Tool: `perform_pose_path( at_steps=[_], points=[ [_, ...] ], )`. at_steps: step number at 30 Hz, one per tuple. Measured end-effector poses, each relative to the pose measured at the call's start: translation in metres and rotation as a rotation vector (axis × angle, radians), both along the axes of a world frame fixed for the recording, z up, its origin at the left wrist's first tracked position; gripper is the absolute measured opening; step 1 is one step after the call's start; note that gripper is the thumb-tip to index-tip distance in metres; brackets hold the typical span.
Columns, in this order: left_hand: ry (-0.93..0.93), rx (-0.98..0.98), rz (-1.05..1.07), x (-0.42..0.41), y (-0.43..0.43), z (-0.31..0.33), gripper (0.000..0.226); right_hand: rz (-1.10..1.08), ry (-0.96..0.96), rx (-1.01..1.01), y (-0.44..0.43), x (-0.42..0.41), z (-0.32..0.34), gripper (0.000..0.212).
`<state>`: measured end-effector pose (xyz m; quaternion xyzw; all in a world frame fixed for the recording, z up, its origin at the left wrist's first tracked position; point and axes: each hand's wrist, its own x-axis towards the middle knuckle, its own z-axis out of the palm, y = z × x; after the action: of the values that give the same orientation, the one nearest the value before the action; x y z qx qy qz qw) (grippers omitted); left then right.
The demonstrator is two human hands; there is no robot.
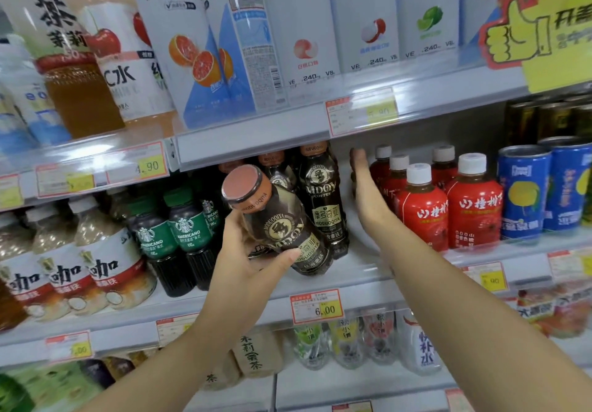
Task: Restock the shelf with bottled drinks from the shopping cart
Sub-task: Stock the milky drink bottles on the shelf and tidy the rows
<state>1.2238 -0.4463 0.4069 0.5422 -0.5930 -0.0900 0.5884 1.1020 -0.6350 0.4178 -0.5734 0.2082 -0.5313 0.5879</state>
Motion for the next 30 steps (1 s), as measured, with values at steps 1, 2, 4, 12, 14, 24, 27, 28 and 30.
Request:
perform_pose_path(
  at_steps=[1, 2, 4, 12, 14, 24, 27, 28, 30],
  points=[
    [-0.019, 0.002, -0.019, -0.003, 0.000, 0.000, 0.068, -0.026, -0.034, -0.054, 0.014, -0.011, -0.001, 0.067],
    [-0.039, 0.013, -0.044, -0.007, 0.000, 0.000, 0.067, -0.038, -0.032, -0.132, 0.030, -0.025, -0.002, 0.059],
    [-0.075, 0.037, -0.093, -0.018, -0.004, 0.000, 0.067, -0.018, 0.051, -0.338, 0.066, -0.054, -0.002, 0.043],
    [-0.208, 0.008, -0.227, -0.063, -0.032, 0.009, 0.071, -0.233, 0.538, -0.737, 0.127, -0.099, 0.027, 0.065],
    [-0.218, -0.010, -0.226, -0.069, -0.040, 0.011, 0.072, -0.373, 0.608, -0.772, 0.124, -0.103, 0.031, 0.062],
    [-0.654, -0.160, 0.192, -0.027, -0.037, 0.003, 0.047, -0.529, 0.772, -0.779, 0.096, -0.089, 0.029, 0.042],
    [-0.812, -0.165, 0.328, -0.011, -0.036, 0.004, 0.045, -0.634, 0.864, -0.738, 0.081, -0.082, 0.033, 0.039],
    [-0.863, -0.157, 0.362, -0.008, -0.037, 0.004, 0.047, -0.653, 0.893, -0.716, 0.077, -0.079, 0.036, 0.038],
    [-0.976, -0.146, 0.428, -0.006, -0.040, 0.006, 0.052, -0.675, 0.939, -0.696, 0.069, -0.073, 0.042, 0.042]
  ],
)
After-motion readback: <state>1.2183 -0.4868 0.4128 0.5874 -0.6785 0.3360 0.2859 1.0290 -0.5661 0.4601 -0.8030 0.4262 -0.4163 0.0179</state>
